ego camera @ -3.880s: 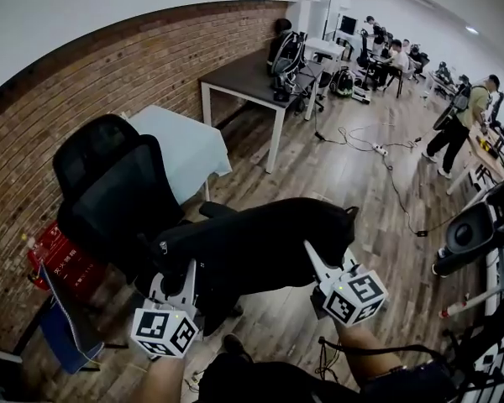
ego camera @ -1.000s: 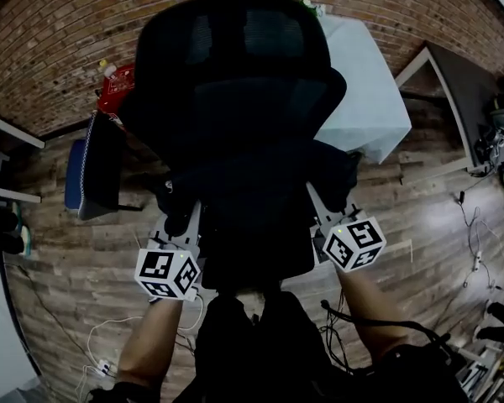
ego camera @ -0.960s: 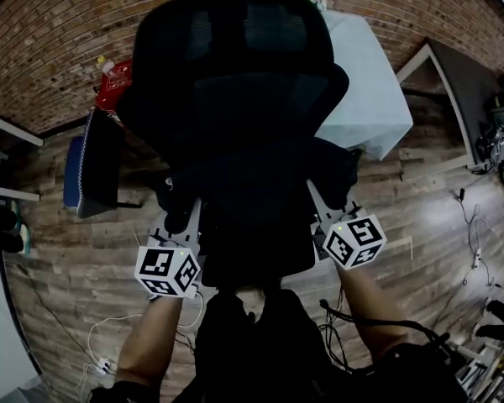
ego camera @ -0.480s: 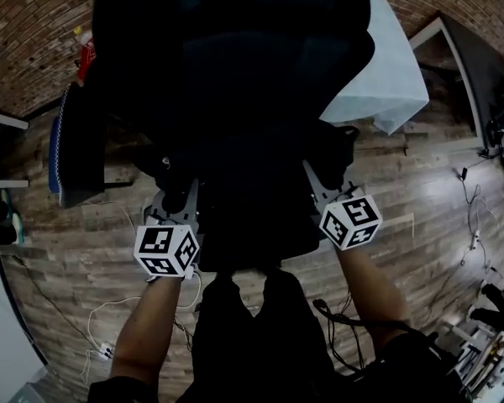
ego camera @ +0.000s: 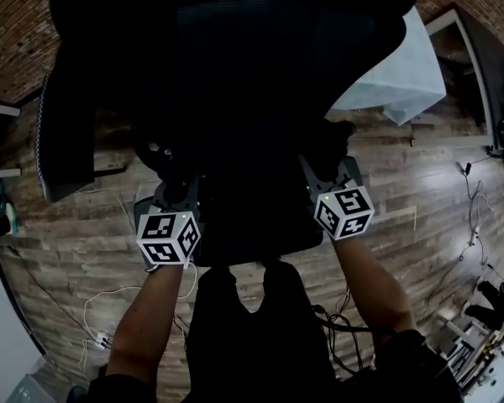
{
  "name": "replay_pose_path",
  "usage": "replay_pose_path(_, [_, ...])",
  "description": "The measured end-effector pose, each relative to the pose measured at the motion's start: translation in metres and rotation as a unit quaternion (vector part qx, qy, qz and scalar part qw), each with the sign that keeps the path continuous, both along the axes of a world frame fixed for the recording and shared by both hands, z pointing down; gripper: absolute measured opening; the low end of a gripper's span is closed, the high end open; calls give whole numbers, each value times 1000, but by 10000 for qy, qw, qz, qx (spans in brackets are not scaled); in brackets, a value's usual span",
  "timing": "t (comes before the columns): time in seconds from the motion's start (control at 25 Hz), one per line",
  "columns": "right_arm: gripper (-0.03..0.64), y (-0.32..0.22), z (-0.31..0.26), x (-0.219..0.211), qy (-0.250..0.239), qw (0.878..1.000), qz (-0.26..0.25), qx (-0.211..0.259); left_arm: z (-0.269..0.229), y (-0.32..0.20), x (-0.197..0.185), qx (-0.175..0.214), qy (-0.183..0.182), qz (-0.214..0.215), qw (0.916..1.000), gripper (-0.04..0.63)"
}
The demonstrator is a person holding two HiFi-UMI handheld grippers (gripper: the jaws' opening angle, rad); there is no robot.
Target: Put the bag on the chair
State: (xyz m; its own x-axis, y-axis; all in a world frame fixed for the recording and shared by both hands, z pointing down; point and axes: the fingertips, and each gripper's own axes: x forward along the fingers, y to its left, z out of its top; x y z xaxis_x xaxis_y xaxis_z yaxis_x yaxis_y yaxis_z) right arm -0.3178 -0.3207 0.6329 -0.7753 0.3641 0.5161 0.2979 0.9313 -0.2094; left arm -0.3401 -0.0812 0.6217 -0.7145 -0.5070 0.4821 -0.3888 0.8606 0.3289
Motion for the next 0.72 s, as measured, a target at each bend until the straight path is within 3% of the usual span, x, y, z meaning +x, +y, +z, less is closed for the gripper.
replay_pose_path(0.72, [83, 5, 94, -12, 365, 9993, -62, 56, 92, 6, -9, -292, 508, -306, 9978, 52])
